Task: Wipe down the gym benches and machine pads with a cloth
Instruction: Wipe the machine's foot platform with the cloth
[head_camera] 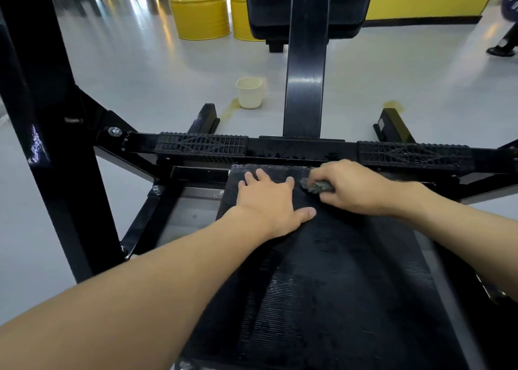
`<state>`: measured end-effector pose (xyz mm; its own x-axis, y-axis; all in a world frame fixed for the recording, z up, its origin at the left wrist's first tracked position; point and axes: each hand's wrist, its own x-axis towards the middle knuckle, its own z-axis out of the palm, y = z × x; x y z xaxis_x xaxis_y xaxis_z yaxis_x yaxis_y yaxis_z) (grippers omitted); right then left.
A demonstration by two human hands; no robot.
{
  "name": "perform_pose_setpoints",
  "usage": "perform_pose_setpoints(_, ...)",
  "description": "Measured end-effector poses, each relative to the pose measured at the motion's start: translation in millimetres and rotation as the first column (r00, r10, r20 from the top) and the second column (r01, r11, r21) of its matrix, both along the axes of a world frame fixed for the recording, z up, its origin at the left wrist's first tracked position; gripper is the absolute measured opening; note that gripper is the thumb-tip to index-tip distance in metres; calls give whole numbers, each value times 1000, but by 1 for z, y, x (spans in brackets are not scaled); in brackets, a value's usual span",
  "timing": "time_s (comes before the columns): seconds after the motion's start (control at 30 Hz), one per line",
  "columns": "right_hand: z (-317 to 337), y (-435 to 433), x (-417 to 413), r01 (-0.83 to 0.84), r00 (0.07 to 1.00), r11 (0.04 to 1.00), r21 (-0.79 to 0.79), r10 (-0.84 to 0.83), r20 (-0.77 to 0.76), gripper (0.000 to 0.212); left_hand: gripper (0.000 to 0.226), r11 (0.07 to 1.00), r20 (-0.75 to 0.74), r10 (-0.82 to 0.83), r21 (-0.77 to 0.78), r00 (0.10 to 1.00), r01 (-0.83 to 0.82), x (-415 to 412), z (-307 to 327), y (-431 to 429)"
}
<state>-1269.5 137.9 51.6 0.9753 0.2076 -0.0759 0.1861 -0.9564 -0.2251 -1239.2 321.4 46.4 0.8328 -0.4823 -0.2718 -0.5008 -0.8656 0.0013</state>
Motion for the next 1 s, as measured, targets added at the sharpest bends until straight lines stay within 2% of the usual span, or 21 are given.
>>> perform_pose_setpoints(0.13,-1,-11,15,188,966,980,-68,-172,192,18,87,1000,36,-16,-7,999,16,-5,-9,4)
perform_pose_setpoints(0.17,-2,-8,13,178,969,981,-77,-161,188,18,84,1000,62,-13,-22,998,14,-9,-16,6)
perform_pose_setpoints(0.3,-1,-3,-6,-19,1000,1000,-18,19,6,16,77,993,122,37,-119,992,-23,-17,-34,9)
perform_pose_setpoints(0.47,-6,-18,8,209,959,976,-60,-193,205,22,75,987,146,53,-157,988,-30,-17,-32,10)
perform_pose_setpoints(0.53,-7,-9,1,143,976,988,-59,-131,177,21,75,986,147,48,-166,988,-23,-18,-33,10)
perform_pose_setpoints(0.63,-1,-7,-14,5,1000,1000,-6,-5,27,20,74,983,156,41,-183,987,-12,-17,-33,10)
perform_pose_setpoints(0.7,2,-18,-8,68,997,997,-43,-65,52,22,74,983,158,41,-184,987,-11,-17,-33,10)
perform_pose_setpoints(0.8,-1,-29,7,250,955,965,-72,-234,183,23,74,983,157,46,-183,987,-17,-18,-32,11)
perform_pose_setpoints(0.83,-3,-27,6,244,957,967,-74,-227,178,22,74,983,159,47,-185,986,-17,-18,-32,11)
perform_pose_setpoints(0.9,-3,-19,-3,126,988,991,-52,-121,92,17,73,982,164,49,-190,985,-17,-17,-33,10)
perform_pose_setpoints(1.0,2,-21,-16,43,999,999,9,-42,-33,22,73,983,168,49,-185,985,-18,-17,-33,10)
